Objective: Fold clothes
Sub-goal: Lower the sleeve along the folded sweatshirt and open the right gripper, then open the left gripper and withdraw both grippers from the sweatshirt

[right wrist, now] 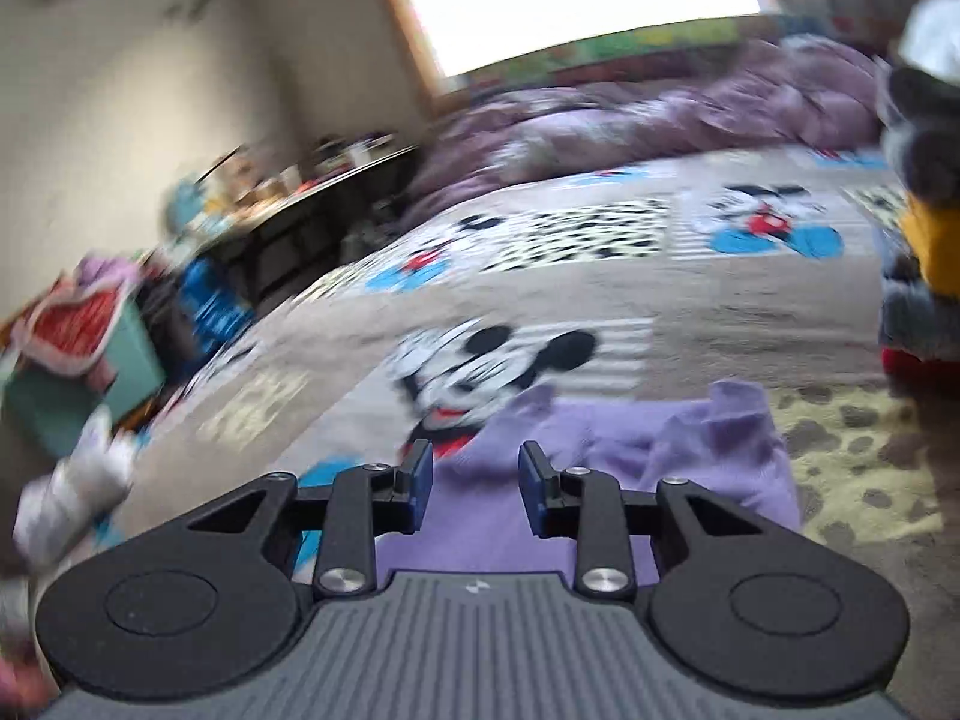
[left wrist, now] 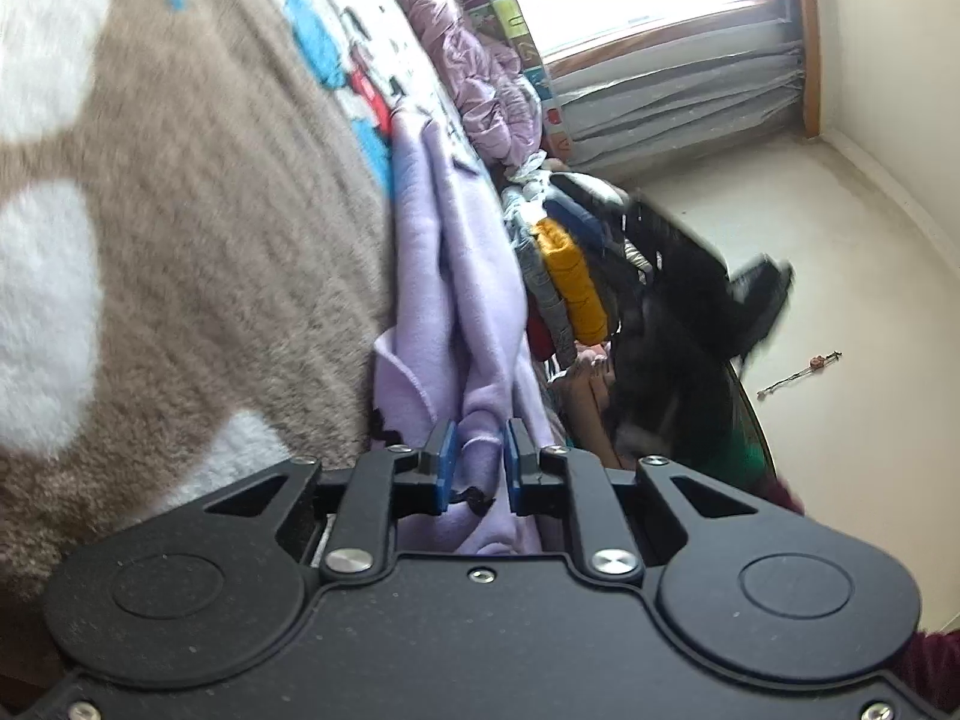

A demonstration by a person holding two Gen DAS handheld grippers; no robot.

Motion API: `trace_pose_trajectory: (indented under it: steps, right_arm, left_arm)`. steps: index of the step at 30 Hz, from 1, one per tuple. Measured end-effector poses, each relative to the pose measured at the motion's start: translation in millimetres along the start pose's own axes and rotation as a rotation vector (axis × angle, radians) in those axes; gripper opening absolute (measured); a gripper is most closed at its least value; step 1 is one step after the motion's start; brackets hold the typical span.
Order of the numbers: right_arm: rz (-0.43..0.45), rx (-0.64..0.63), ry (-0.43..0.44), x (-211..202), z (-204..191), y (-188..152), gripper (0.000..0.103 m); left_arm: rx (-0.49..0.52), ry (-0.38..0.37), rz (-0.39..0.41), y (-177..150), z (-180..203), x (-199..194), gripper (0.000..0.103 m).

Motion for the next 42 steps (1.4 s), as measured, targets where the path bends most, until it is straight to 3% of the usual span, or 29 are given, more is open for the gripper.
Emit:
trace_pose_trajectory:
  steps: [5,9,11,13,18,21,26,31,33,36,38,40,42]
  right_arm:
    - [-0.037,-0.126,0.033,-32.6,-39.0,-45.5,0.033]
    - [-0.024,-0.121,0.046,-52.5,-52.3,-73.3,0.033]
    - [-0.036,-0.1,0.05,-51.9,-51.9,-82.6,0.033]
    - [-0.024,-0.055,0.053,-51.3,-48.2,-86.3,0.033]
    - [0.03,0.133,0.044,-45.6,-23.0,-77.2,0.033]
    - [-0.027,0.165,-0.001,-29.2,-7.4,-87.7,0.031]
    - [-0.04,0.097,-0.018,-29.8,-14.3,-84.2,0.031]
    - [0.016,0.074,-0.026,-38.6,-17.9,-70.6,0.031]
    - [0.026,0.072,-0.033,-37.6,-17.0,-67.1,0.031]
    - [0.004,0.144,-0.061,-25.7,-4.8,-71.7,0.033]
    - [-0.056,0.205,-0.074,-9.8,8.0,-79.2,0.031]
    - [-0.073,0.215,-0.083,-2.6,11.5,-84.6,0.031]
    - [-0.085,0.21,-0.095,2.1,12.6,-86.4,0.031]
  left_arm:
    - [0.074,0.006,0.098,10.8,14.5,-23.9,0.013]
    - [0.331,0.103,0.132,7.3,46.2,-16.6,0.014]
    - [0.4,0.137,0.124,5.2,55.5,1.0,0.014]
    - [0.474,0.224,0.114,4.3,55.6,21.0,0.014]
    - [0.392,0.393,0.075,11.4,26.2,58.8,0.013]
    - [0.341,0.43,0.089,15.1,18.0,59.5,0.012]
    - [0.396,0.453,0.114,17.0,25.4,55.2,0.012]
    - [0.61,0.403,0.219,16.2,64.1,50.1,0.011]
    - [0.67,0.403,0.194,10.7,68.8,59.2,0.011]
    - [0.719,0.466,0.107,3.3,58.0,79.6,0.011]
    - [0.67,0.549,0.046,4.3,36.1,89.3,0.011]
    - [0.599,0.526,0.048,9.9,26.5,89.7,0.011]
    - [0.598,0.522,0.044,11.3,25.0,91.3,0.011]
Point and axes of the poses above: each gripper's, at about its wrist camera, not at the fingertips, and x roughly the way its jaws point, z to its right, y to its top, the point moved 9 cm from there along x, roughly the way its jaws point, and after that the axes turned 1 degree about -z, right-handed, at the moved point
